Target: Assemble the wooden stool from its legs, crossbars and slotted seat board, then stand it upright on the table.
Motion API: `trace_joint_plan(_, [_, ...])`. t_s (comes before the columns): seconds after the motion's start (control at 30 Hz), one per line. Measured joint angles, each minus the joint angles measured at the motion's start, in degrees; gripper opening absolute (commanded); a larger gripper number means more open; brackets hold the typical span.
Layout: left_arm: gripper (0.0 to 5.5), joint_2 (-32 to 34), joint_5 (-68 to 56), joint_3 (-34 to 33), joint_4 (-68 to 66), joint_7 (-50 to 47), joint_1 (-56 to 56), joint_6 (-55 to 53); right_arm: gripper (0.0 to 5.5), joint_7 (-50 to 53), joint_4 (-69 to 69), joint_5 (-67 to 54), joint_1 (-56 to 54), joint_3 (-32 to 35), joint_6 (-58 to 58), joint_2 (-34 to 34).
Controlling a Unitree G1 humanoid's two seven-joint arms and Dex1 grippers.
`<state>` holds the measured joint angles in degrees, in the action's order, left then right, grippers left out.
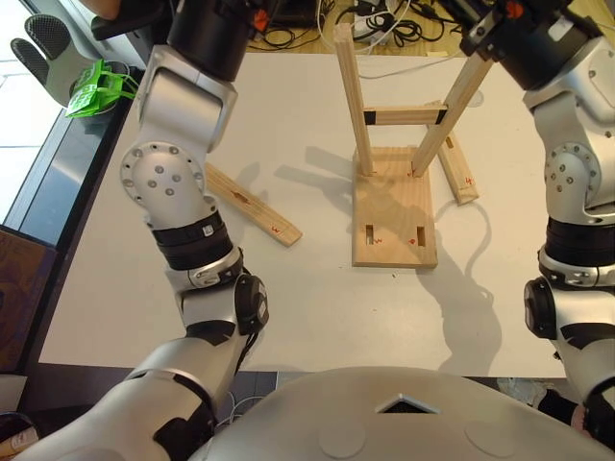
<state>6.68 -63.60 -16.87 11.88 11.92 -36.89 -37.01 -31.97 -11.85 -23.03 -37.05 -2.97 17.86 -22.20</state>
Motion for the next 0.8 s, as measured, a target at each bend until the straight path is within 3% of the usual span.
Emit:
trace_joint_plan(0.2, [4.30,0.1,0.0,1.3,0.3,0.7,0.3,0.0,1.30,-2.4,-2.5,-0.2,1.1,-2.6,2.7,0.9])
trace_joint_plan(0.8, [1.56,0.2,0.0,1.6,-0.7,-0.7,0.5,-0.7,1.30,-5.9,-0.1,11.9,1.2,-6.1,-8.1,-0.8])
